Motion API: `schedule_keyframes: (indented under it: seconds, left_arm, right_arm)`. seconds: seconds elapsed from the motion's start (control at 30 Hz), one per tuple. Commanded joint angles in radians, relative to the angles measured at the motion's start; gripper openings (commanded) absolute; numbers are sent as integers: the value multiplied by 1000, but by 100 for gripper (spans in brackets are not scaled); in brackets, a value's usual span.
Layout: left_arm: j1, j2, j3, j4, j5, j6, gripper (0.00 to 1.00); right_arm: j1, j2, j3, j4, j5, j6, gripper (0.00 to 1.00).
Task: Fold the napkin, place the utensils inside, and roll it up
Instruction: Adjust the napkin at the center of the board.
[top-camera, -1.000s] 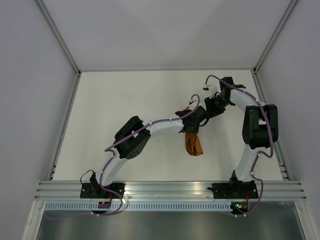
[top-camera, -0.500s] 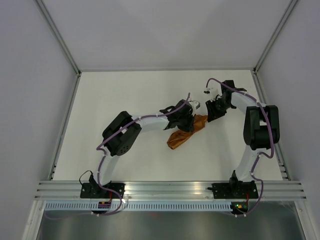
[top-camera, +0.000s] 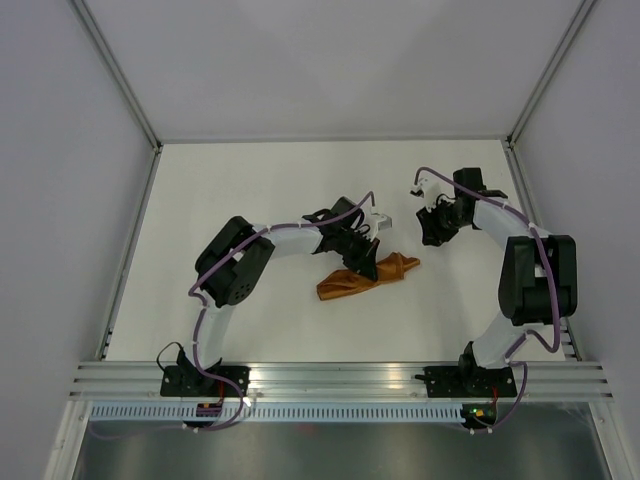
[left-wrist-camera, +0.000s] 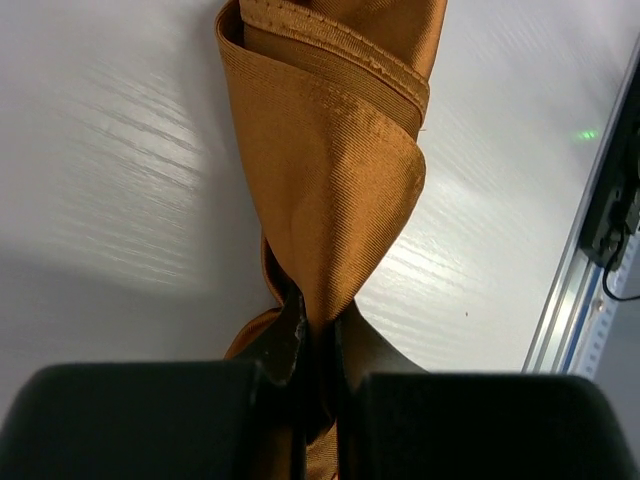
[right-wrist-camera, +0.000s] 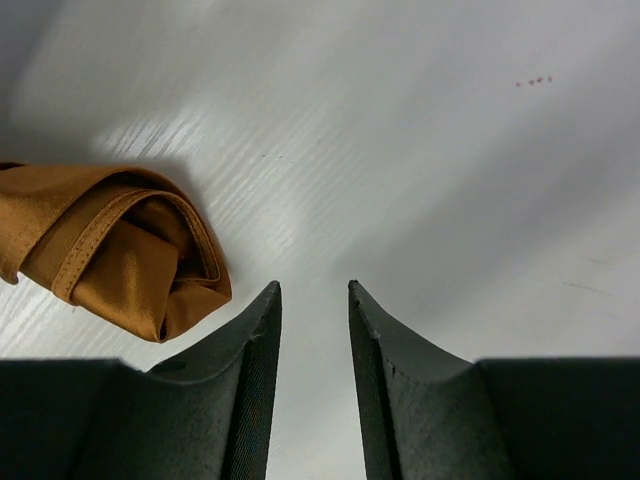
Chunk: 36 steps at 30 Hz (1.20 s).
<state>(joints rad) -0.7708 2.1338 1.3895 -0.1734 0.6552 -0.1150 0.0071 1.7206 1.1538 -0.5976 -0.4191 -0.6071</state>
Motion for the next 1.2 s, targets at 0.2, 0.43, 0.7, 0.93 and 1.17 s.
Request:
schedule_keyframes:
  seconds: [0.2,0.43,0.7,0.93,1.17]
  left_arm:
    - [5,-3,-12,-112,54,107,25]
    - [5,-80,-32,-118,35,158,34]
    - [8,-109,-3,-112,24,161,57]
    - [21,-136,25,-97,8,146,78]
    - [71,-219,-40,31,-74,37,78]
  right_arm:
    - [-1,-171,-157,64,-152,-240,43]
    - [-1,-231,-178,-25,-219,-359,44]
    - [-1,-335,-229,-103,-277,-572,51]
    - [-1,-397,-215,-172,-300,-698,53]
    - [109,-584,-423,-31,-233,-772,56]
